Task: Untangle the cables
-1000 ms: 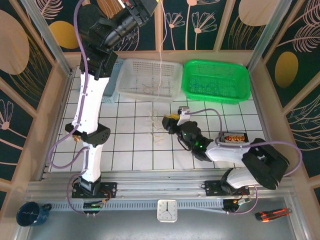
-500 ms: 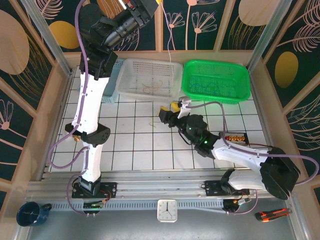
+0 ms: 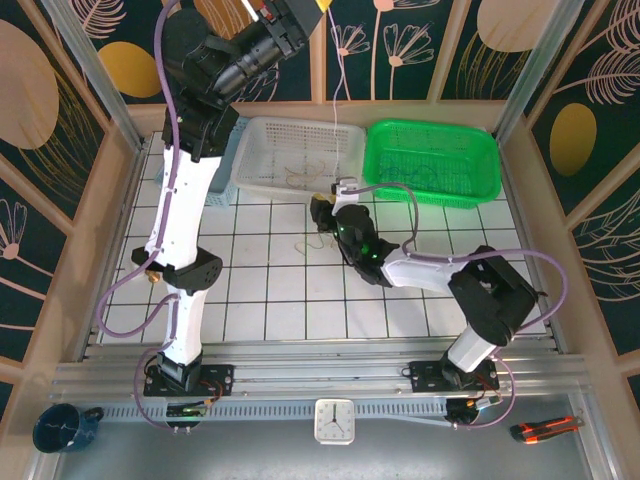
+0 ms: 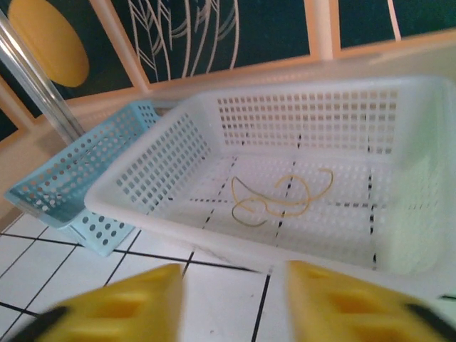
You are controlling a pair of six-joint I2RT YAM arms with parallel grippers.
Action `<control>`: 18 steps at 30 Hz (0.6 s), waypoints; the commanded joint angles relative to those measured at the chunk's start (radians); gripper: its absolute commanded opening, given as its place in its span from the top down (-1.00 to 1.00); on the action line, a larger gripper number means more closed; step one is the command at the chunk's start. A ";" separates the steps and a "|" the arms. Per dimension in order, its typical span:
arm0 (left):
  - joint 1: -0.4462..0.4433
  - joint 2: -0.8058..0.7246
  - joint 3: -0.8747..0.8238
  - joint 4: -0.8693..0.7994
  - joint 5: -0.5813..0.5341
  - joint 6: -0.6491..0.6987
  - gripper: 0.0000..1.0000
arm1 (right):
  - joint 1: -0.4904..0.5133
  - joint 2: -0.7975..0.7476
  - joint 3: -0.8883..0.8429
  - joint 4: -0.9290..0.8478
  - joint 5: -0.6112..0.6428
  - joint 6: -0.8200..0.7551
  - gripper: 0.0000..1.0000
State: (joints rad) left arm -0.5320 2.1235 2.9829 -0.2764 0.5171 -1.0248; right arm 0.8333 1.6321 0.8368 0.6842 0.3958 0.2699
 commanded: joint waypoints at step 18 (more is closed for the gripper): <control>0.002 -0.053 0.025 0.079 -0.028 -0.027 1.00 | -0.007 0.163 -0.294 0.260 -0.064 0.282 0.81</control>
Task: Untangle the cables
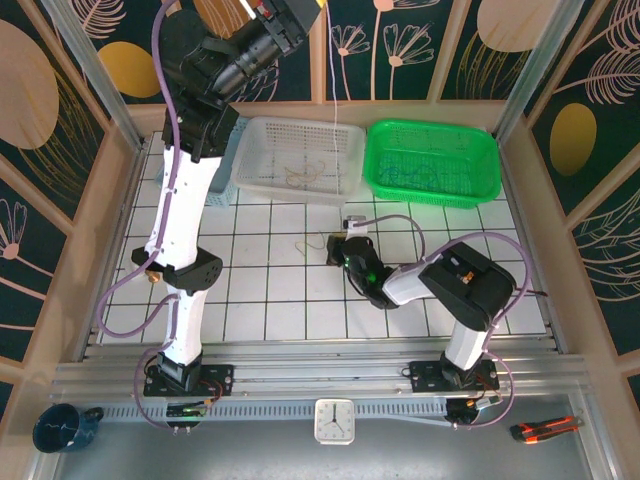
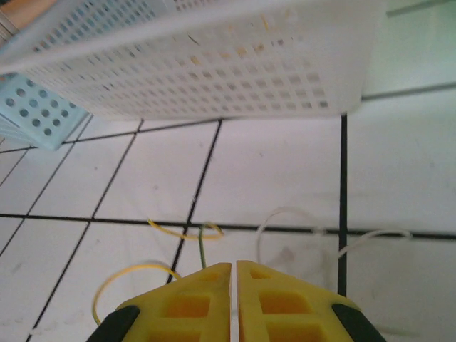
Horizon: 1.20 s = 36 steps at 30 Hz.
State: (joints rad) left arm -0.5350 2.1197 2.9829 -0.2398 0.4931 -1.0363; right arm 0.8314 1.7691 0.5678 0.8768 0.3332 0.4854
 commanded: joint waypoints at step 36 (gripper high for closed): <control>0.108 -0.368 0.026 -0.694 -0.523 0.625 1.00 | -0.006 0.084 -0.063 0.053 -0.019 0.098 0.61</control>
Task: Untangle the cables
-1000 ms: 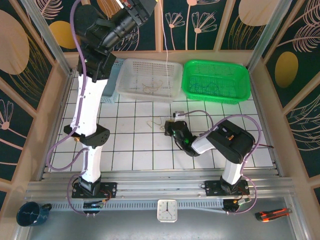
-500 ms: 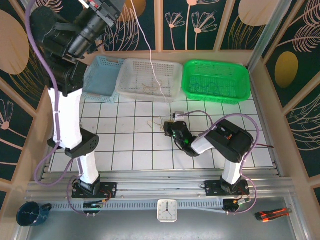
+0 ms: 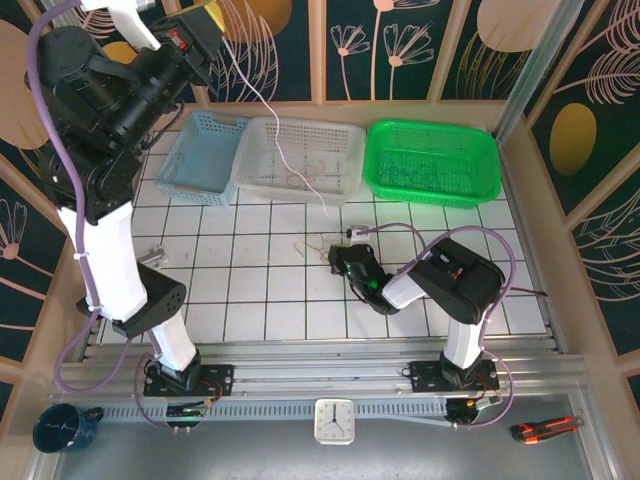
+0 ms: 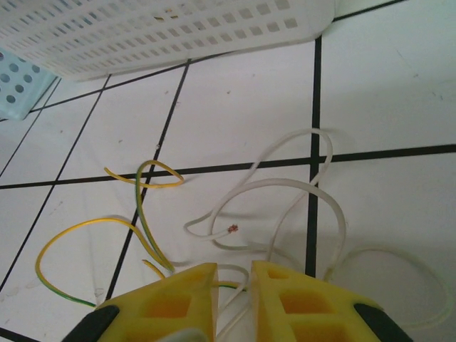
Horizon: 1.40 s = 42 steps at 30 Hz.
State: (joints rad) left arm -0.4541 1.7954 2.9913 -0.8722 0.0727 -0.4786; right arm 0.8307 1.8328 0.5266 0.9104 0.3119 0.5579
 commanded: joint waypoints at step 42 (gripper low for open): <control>0.098 -0.978 -1.538 0.432 -0.609 0.181 1.00 | -0.062 -0.023 -0.066 0.002 -0.137 -0.002 0.55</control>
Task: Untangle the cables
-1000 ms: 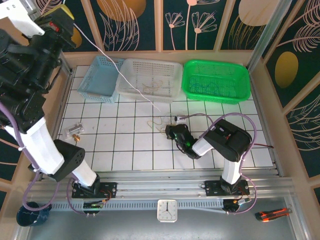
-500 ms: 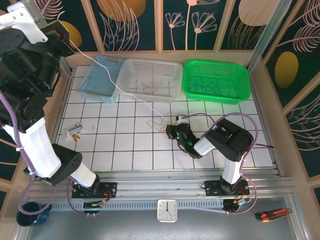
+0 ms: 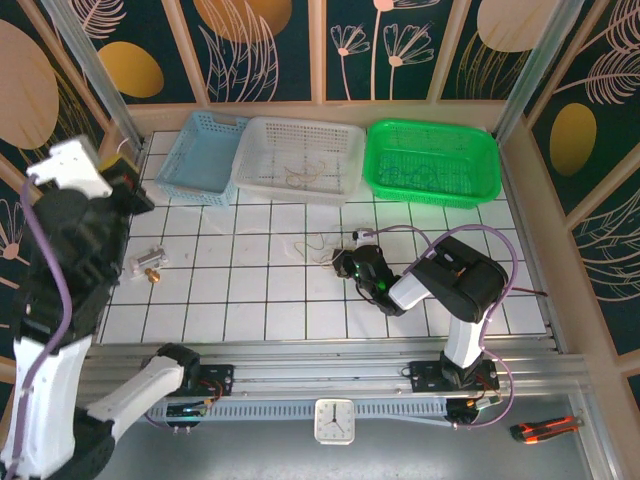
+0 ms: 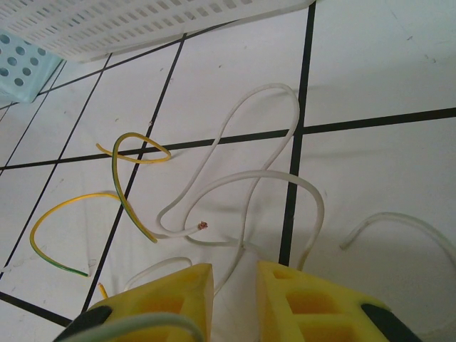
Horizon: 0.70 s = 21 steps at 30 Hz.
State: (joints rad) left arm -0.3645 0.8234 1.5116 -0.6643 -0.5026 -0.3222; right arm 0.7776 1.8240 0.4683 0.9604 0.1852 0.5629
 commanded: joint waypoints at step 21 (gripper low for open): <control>0.009 0.141 0.073 0.534 -0.154 0.246 1.00 | 0.003 -0.138 -0.048 -0.111 -0.043 -0.032 0.13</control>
State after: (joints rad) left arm -0.3599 0.9688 1.5501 -0.1970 -0.6647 -0.1013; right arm 0.7761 1.7466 0.4259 0.9165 0.1585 0.5556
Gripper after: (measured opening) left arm 0.044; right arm 0.429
